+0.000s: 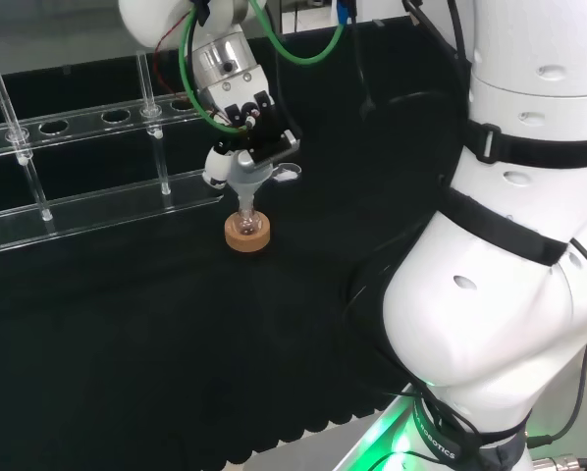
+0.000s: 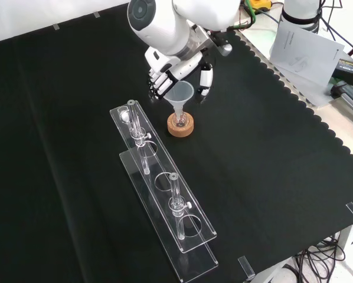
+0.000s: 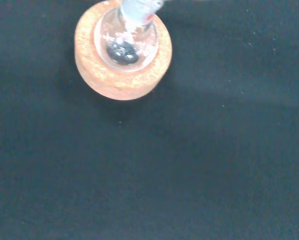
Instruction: Place the funnel on the round-bottom flask.
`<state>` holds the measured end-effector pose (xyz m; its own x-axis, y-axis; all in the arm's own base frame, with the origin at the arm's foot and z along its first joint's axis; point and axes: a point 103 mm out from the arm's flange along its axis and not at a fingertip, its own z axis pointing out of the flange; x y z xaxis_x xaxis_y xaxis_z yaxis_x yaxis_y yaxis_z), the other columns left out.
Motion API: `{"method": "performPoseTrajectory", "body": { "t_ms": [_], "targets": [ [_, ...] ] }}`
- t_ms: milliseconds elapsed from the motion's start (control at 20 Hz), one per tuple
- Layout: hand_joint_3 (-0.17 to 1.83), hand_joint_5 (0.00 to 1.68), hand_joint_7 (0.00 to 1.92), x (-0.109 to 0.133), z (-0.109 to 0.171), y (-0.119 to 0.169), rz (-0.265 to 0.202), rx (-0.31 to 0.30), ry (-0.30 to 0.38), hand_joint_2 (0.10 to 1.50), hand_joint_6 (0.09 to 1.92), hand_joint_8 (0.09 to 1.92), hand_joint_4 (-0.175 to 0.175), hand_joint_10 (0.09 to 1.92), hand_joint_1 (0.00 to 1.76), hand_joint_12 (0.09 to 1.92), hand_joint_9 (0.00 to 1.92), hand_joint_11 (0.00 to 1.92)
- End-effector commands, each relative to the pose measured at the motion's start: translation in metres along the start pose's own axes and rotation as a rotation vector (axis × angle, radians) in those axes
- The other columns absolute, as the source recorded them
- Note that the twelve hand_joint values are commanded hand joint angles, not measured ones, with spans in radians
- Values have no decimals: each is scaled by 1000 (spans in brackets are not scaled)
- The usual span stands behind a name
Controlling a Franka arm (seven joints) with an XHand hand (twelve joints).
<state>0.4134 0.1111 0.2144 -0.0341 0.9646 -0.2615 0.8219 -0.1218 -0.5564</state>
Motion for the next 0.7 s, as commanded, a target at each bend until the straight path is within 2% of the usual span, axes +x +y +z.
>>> {"method": "performPoseTrajectory", "body": {
  "t_ms": [50, 200, 450, 550, 700],
  "targets": [
    [302, 150, 0, 13, -12, -14, -8, -80, 18, 774, 87, 133, -40, 779, 455, 1476, 40, 127],
    [276, 129, 0, 9, -22, -22, -11, -131, 23, 759, 87, 111, -39, 795, 426, 1488, 15, 112],
    [265, 125, 30, -11, -36, -31, -19, -184, 58, 758, 87, 131, -40, 810, 422, 1493, 35, 106],
    [237, 148, 11, -22, -40, -35, -47, -240, 83, 771, 87, 260, -43, 798, 456, 1493, 81, 114],
    [217, 219, 1, -34, -45, -38, -80, -260, 121, 781, 87, 464, -45, 768, 548, 1472, 171, 153]
  ]
}}
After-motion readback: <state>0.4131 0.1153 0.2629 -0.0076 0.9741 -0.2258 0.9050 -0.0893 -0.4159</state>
